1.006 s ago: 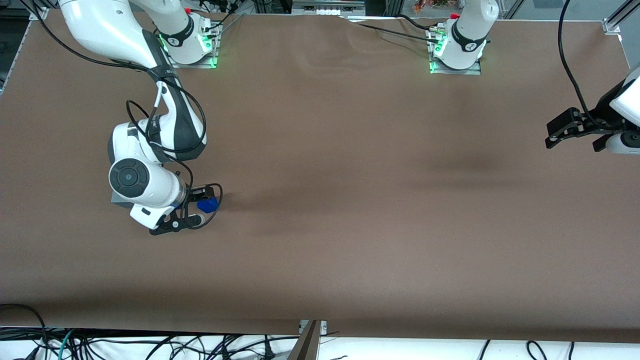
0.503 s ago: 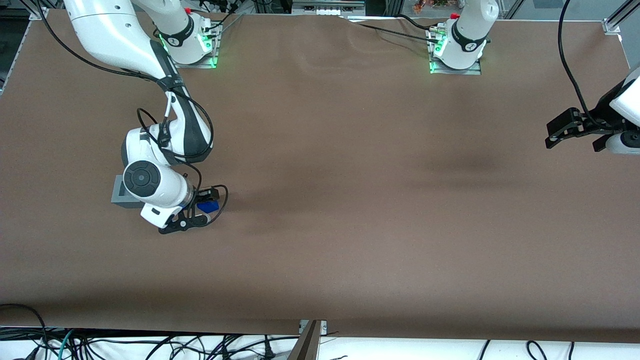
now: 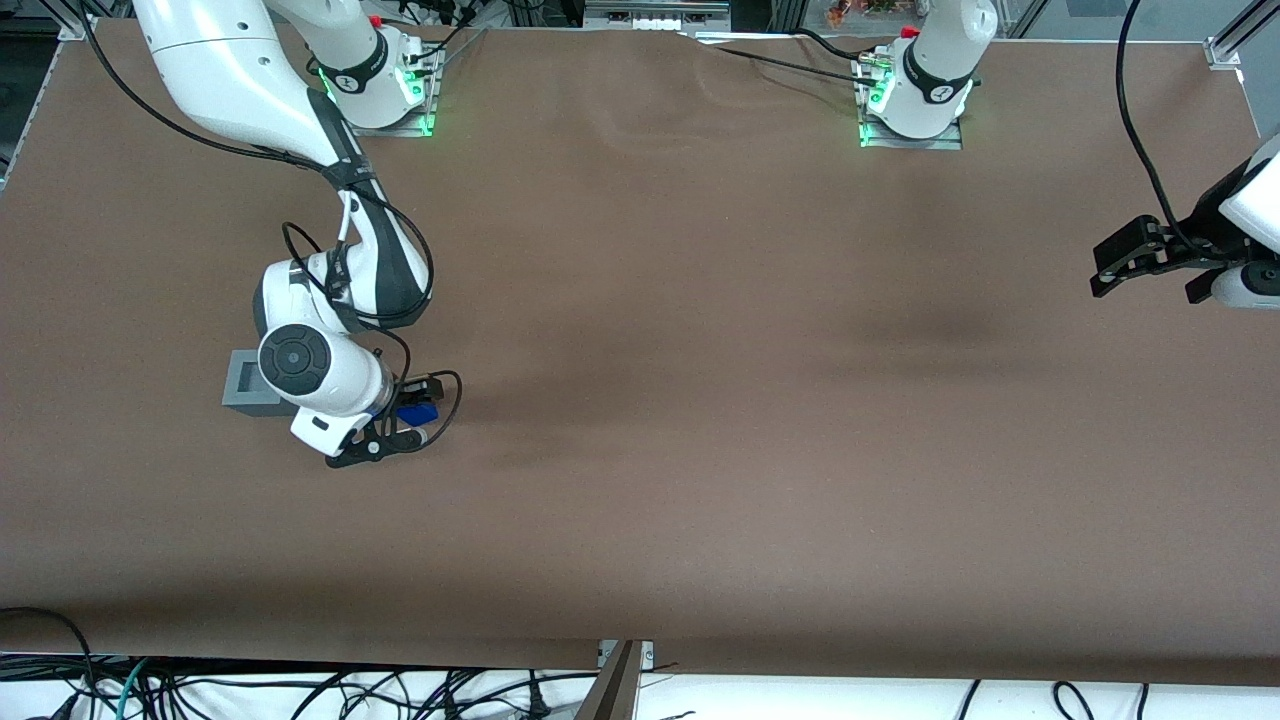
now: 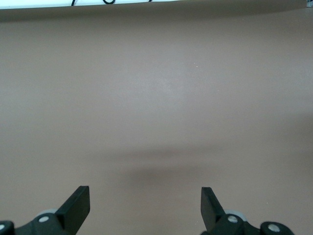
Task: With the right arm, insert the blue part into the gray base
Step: 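Close the right gripper on the blue part, then lift the blue part and carry it over the gray base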
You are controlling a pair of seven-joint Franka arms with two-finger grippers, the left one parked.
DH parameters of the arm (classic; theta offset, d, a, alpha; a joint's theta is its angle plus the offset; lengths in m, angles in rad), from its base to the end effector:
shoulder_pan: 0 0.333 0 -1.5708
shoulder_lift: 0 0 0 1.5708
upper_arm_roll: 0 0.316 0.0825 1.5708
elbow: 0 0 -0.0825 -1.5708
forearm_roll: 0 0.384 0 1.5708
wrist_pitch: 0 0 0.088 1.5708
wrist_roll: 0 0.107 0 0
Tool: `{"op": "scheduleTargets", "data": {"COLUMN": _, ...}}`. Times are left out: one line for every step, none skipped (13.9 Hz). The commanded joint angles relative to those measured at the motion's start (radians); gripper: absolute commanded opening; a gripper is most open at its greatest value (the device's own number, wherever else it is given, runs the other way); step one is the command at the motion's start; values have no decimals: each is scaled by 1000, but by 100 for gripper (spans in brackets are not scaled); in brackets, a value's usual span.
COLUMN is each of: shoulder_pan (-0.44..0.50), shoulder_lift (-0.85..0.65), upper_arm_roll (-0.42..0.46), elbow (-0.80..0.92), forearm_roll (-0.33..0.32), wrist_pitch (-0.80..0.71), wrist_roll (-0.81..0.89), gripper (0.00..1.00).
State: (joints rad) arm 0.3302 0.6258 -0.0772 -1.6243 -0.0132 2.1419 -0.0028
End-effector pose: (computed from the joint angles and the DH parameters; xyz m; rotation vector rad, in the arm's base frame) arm 0.6556 0.1752 0.2489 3.0393 0.4216 -0.1515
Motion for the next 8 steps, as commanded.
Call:
{"op": "scheduleTargets", "data": {"shoulder_pan": 1, "shoulder_lift": 2, "upper_arm_roll": 7, "elbow": -11, "forearm_roll": 2, "wrist_pitch": 24, "wrist_roll": -11, "gripper": 99}}
{"op": "scheduleTargets", "data": {"shoulder_pan": 1, "shoulder_lift": 2, "upper_arm_roll": 7, "elbow": -11, "forearm_roll": 2, "wrist_pitch": 23, "wrist_roll": -11, "gripper": 99}}
{"op": "scheduleTargets", "data": {"shoulder_pan": 0, "shoulder_lift": 2, "upper_arm_roll": 8, "elbow": -11, "forearm_roll": 2, "wrist_pitch": 24, "wrist_roll": -11, "gripper": 99}}
{"op": "scheduleTargets", "data": {"shoulder_pan": 0, "shoulder_lift": 5, "upper_arm_roll": 7, "elbow": -12, "forearm_roll": 2, "wrist_pitch": 26, "wrist_roll": -11, "gripper": 98}}
{"op": "scheduleTargets", "data": {"shoulder_pan": 0, "shoulder_lift": 6, "upper_arm_roll": 8, "elbow": -14, "forearm_roll": 2, "wrist_pitch": 33, "wrist_roll": -11, "gripper": 96}}
{"op": "scheduleTargets", "data": {"shoulder_pan": 0, "shoulder_lift": 8, "upper_arm_roll": 8, "elbow": -17, "forearm_roll": 2, "wrist_pitch": 38, "wrist_roll": -13, "gripper": 87}}
{"op": "scheduleTargets", "data": {"shoulder_pan": 0, "shoulder_lift": 8, "upper_arm_roll": 8, "elbow": -17, "forearm_roll": 2, "wrist_pitch": 38, "wrist_roll": -17, "gripper": 72}}
{"op": "scheduleTargets", "data": {"shoulder_pan": 0, "shoulder_lift": 8, "upper_arm_roll": 8, "elbow": -17, "forearm_roll": 2, "wrist_pitch": 38, "wrist_roll": -17, "gripper": 59}}
